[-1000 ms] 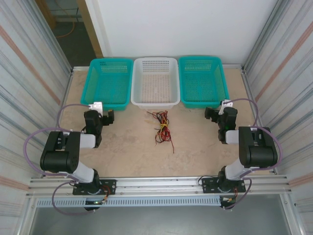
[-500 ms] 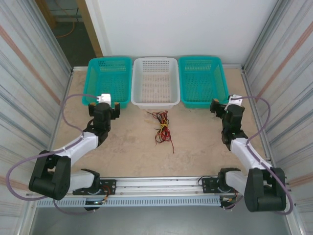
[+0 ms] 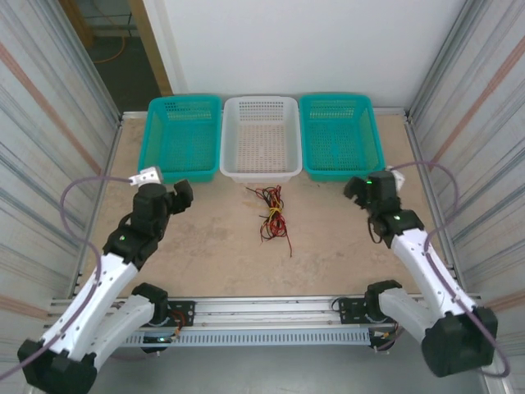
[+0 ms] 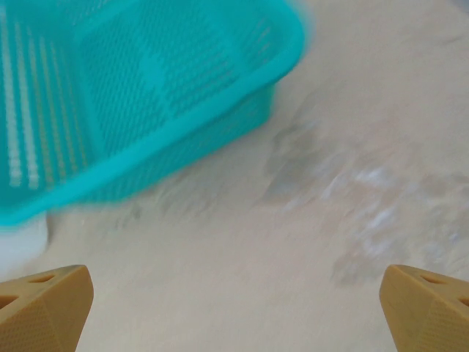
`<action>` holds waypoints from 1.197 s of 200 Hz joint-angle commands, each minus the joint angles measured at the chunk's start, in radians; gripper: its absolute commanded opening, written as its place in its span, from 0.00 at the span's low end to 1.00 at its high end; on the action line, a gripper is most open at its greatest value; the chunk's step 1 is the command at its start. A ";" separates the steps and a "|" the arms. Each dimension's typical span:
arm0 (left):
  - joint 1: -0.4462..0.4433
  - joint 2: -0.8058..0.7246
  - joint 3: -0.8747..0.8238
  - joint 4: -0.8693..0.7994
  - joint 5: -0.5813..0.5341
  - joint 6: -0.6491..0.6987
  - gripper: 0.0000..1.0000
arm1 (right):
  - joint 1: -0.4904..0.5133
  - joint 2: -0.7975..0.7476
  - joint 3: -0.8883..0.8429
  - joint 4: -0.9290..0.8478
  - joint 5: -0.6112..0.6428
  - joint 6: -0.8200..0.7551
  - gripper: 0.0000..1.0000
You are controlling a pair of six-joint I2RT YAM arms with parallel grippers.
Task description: Untangle the cables
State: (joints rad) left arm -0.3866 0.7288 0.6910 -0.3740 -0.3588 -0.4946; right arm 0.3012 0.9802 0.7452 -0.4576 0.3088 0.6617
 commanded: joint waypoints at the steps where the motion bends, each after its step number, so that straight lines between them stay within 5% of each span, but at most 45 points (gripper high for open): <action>1: -0.002 -0.068 0.024 -0.186 0.197 -0.092 0.86 | 0.268 0.115 0.135 -0.221 0.151 0.084 0.99; 31: -0.001 -0.096 0.025 -0.229 0.258 -0.132 0.86 | 0.560 0.270 0.215 -0.160 0.256 0.095 0.99; 56: -0.002 -0.040 0.053 -0.206 0.304 -0.141 0.83 | 0.610 0.386 0.265 -0.023 0.080 0.059 0.99; 112: -0.002 0.029 0.076 -0.171 0.397 -0.178 0.79 | 0.504 0.617 0.295 0.103 -0.094 0.044 0.96; 182: -0.002 0.039 0.074 -0.171 0.420 -0.182 0.76 | 0.446 0.814 0.314 0.218 -0.294 0.009 0.72; 239: -0.002 0.086 0.111 -0.169 0.437 -0.136 0.77 | 0.420 0.825 0.293 0.253 -0.347 -0.055 0.28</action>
State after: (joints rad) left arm -0.3866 0.8093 0.7540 -0.5529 0.0605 -0.6590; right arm 0.7273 1.7977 1.0397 -0.1997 0.0048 0.6632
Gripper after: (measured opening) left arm 0.760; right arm 0.365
